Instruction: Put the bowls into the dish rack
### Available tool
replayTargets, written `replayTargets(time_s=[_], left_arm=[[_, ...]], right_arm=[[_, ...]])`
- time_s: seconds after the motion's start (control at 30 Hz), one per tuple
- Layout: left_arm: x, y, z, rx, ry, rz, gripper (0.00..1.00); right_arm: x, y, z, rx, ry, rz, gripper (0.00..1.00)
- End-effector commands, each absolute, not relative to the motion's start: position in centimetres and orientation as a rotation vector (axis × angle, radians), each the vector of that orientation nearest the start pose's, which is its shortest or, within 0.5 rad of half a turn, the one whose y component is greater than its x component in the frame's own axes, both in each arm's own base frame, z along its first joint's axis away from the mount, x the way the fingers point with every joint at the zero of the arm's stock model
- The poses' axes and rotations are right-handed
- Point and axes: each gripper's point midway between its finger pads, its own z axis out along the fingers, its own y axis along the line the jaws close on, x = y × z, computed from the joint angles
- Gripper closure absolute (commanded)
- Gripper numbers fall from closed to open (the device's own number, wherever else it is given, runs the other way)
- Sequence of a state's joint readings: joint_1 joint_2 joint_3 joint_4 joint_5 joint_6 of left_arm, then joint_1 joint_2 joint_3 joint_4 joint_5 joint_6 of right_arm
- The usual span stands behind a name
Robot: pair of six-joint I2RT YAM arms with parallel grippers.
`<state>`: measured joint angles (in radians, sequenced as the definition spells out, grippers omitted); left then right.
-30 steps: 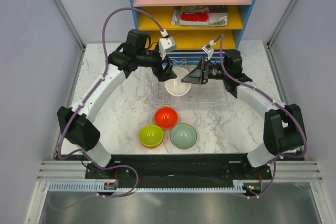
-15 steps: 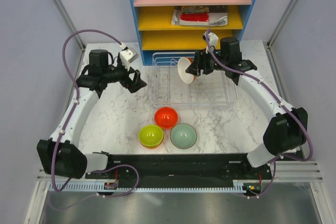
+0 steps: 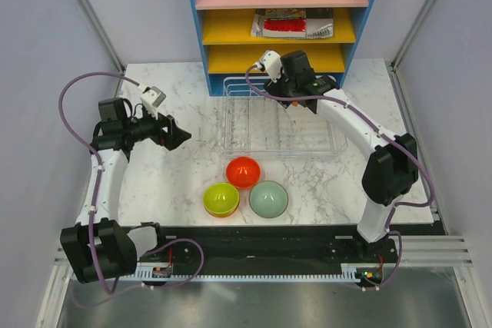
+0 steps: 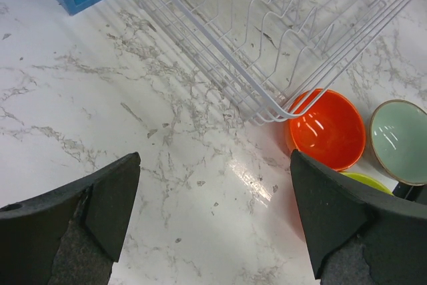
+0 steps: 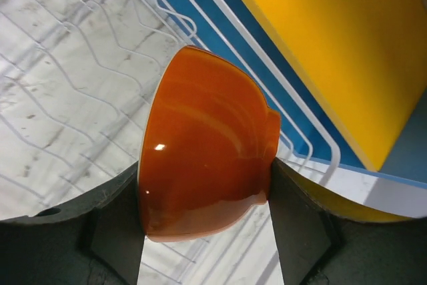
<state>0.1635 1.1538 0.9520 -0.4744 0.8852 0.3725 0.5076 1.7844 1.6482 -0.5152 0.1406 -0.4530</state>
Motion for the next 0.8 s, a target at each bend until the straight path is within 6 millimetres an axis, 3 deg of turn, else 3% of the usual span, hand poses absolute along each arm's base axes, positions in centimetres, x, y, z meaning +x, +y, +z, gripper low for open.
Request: replayTargets(time_s=[0.0, 0.2, 0.33, 0.77], left_arm=[[30.4, -8.4, 22.5, 0.669, 1.833, -0.792, 0.00], [29.6, -8.5, 22.8, 0.669, 1.809, -0.800, 0.00], [29.6, -8.5, 22.6, 0.664, 1.810, -0.804, 0.00], [29.4, -8.6, 22.2, 0.664, 1.810, -0.827, 0.00]], right_arm=[[48.6, 19.9, 25.8, -0.987, 1.880, -0.347, 1.00], [49.3, 22.5, 23.6, -1.115, 1.853, -0.403, 1.00], [48.7, 24.5, 22.1, -1.203, 1.832, -0.407, 1.00], [49.5, 26.8, 18.0, -1.350, 1.801, -0.496, 1.00]])
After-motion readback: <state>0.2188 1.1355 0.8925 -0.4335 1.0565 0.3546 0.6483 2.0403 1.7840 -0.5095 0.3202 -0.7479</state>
